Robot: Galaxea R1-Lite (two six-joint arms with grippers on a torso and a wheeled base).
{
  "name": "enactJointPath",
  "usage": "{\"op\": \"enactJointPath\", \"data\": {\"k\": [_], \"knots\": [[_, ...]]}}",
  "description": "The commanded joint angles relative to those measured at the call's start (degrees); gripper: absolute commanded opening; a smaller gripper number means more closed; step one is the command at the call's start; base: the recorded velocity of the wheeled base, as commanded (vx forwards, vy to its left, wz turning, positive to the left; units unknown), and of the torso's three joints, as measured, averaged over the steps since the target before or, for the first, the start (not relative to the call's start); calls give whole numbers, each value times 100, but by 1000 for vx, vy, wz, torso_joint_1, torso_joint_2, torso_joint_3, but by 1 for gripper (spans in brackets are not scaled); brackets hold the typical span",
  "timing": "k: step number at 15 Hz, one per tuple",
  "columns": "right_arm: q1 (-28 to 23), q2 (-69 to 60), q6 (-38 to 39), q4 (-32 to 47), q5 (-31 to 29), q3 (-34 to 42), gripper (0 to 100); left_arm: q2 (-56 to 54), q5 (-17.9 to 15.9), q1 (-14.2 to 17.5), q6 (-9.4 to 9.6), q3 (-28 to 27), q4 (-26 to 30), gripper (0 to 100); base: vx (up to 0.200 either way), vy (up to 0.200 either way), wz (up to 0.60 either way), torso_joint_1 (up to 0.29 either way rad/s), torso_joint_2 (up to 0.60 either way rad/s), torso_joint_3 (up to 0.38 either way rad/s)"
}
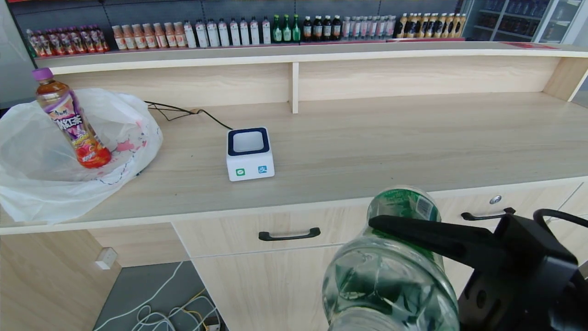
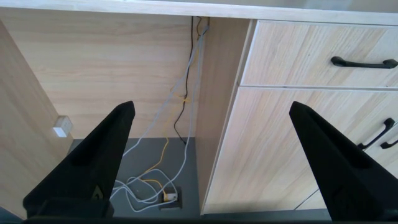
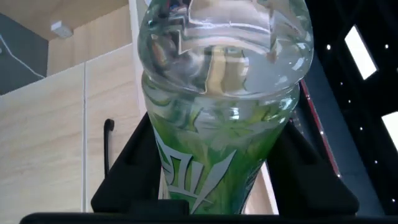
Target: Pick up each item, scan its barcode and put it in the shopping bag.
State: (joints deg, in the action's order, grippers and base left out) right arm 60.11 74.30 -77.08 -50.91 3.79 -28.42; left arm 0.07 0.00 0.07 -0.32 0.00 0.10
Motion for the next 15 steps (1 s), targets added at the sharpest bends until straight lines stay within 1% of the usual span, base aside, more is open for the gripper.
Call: {"op": "enactJointPath", "data": {"k": [1,3,5,7,10,12,15], "knots": [[71,348,-413,-227,8,47,0,1,0,1,-3,0,-1,100,0,0,0,0,0,0],[62,480,-1195,-763,8,99,0,1,0,1,-3,0,-1,100,0,0,0,0,0,0],[62,524,-1661,-1079,-1,187,0,1,0,1,-3,0,-1,100,0,0,0,0,0,0],[62,621,-1687,-1158,-1,187,0,1,0,1,-3,0,-1,100,0,0,0,0,0,0],[71,656,-1933,-1422,8,240,0,1,0,-7,-3,0,-1,100,0,0,0,0,0,0],[97,735,-1933,-1483,8,275,0,1,0,1,-3,0,-1,100,0,0,0,0,0,0],[282,1034,-2382,-2002,8,187,0,1,0,1,-3,0,-1,100,0,0,0,0,0,0]]}}
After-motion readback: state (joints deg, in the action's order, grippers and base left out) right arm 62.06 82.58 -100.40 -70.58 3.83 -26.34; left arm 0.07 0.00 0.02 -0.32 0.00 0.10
